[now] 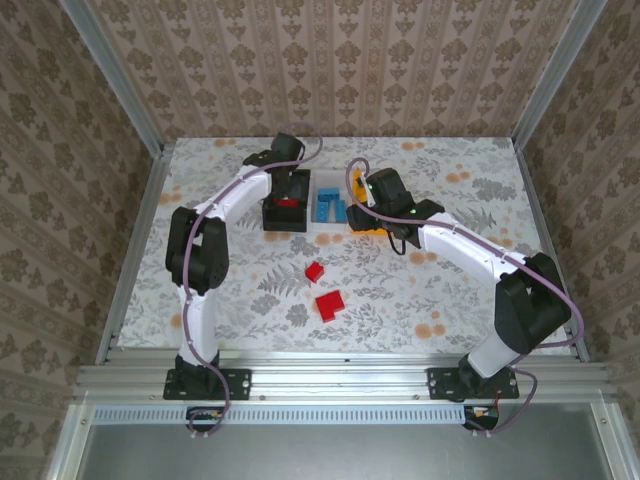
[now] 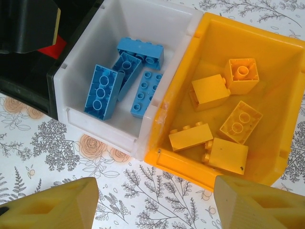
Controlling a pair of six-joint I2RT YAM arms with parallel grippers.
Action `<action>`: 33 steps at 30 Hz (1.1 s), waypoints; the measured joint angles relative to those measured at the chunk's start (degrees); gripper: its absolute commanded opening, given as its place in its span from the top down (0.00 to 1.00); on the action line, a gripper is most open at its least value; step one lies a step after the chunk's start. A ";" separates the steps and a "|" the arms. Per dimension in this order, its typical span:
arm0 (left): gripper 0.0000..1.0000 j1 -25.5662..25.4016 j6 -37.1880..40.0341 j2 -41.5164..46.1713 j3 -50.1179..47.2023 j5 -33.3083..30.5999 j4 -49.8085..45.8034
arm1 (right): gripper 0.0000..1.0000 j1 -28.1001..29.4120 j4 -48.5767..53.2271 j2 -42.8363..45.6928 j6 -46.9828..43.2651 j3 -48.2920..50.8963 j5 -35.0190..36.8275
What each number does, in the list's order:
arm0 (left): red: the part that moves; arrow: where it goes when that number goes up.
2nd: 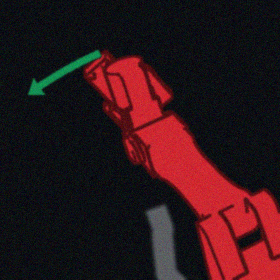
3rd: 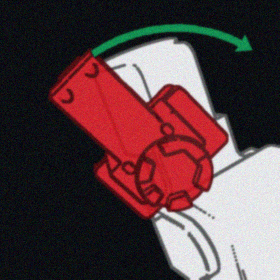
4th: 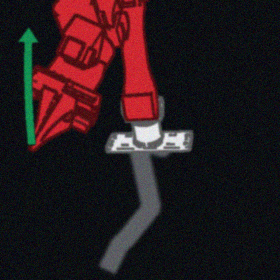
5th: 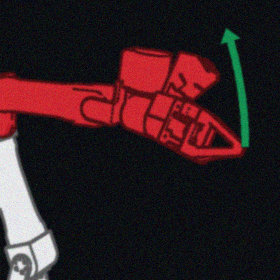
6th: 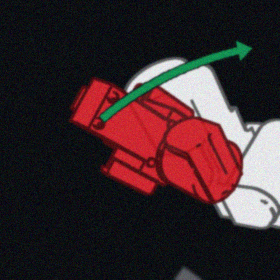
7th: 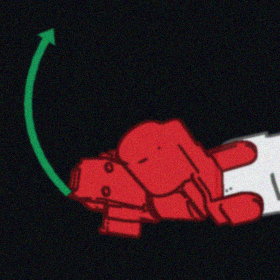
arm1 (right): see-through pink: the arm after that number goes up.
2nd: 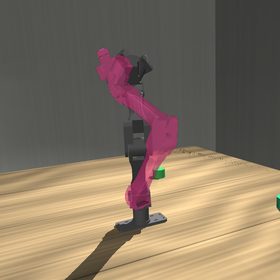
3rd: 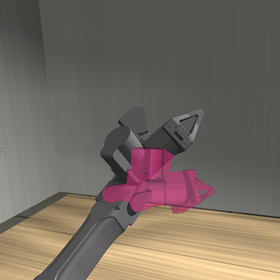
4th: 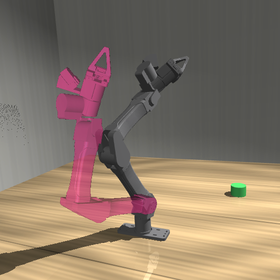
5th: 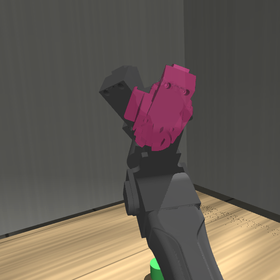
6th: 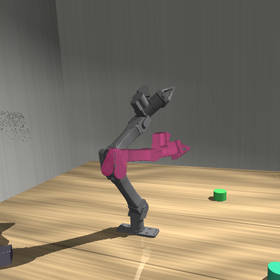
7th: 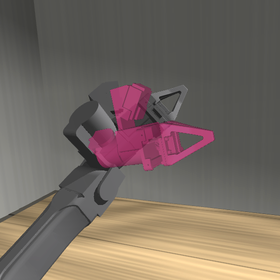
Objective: Sort the legos into containers by color
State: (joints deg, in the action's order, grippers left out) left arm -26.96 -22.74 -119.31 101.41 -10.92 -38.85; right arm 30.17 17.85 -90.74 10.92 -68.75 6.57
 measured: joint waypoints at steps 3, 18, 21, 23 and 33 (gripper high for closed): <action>0.20 -0.04 0.09 0.02 0.04 0.35 -0.07 | 0.34 0.00 0.00 0.00 0.00 0.02 -0.20; 0.01 -17.18 -1.22 29.55 -30.64 2.97 5.46 | 0.27 0.31 -1.92 8.98 3.10 9.22 0.42; 0.00 -20.72 -0.76 29.00 -37.79 4.87 8.11 | 0.10 0.90 -2.34 12.68 4.74 13.51 0.48; 0.00 -21.97 -0.44 26.36 -40.37 5.33 8.35 | 0.00 1.16 -2.80 15.15 5.33 16.00 0.59; 0.04 -27.69 -0.11 21.42 -40.74 -0.63 8.72 | 0.00 1.29 -11.19 22.43 9.86 29.14 1.14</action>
State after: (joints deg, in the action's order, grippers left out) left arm -54.65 -22.85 -97.89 60.66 -11.55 -30.13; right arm 31.46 6.66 -68.31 20.78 -39.62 7.70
